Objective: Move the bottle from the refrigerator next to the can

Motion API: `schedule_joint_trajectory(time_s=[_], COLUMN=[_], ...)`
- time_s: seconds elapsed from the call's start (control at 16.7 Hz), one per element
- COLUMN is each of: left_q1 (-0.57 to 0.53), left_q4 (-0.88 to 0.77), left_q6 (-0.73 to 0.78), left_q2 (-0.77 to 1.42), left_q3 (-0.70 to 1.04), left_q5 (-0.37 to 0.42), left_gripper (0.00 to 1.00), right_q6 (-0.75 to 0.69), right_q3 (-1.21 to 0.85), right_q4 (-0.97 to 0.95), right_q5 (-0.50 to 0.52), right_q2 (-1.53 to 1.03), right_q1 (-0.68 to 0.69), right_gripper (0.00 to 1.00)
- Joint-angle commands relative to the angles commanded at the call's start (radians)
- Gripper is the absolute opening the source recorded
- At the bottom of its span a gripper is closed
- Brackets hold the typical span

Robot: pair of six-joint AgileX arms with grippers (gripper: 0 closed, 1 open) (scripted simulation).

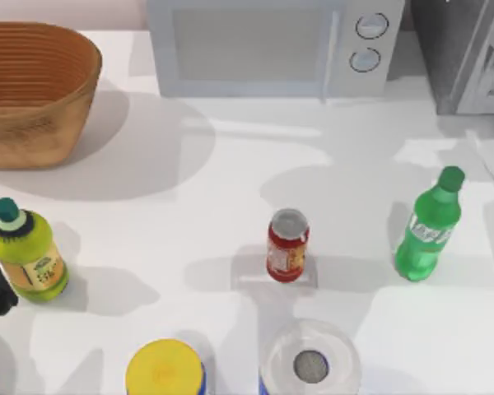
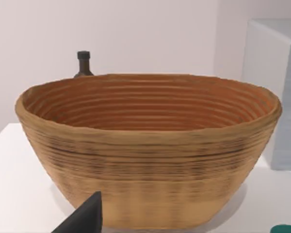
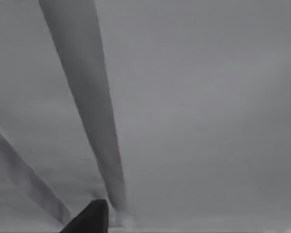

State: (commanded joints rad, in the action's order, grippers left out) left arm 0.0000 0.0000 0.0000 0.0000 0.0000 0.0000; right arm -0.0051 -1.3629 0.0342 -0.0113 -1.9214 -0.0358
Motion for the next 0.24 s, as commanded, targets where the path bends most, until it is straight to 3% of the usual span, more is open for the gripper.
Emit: schedule_joint_trajectory(time_s=[0.24], left_q1=[0.000], left_q4=[0.000], left_q6=[0.000], left_q2=[0.000], left_q3=[0.000], left_q5=[0.000], left_gripper=[1.00], right_q6=[0.001], right_q3=[-0.082], right_q4=[0.017], right_q5=[0.003], right_q2=[-0.064], right_q1=[-0.001], right_gripper=[1.00])
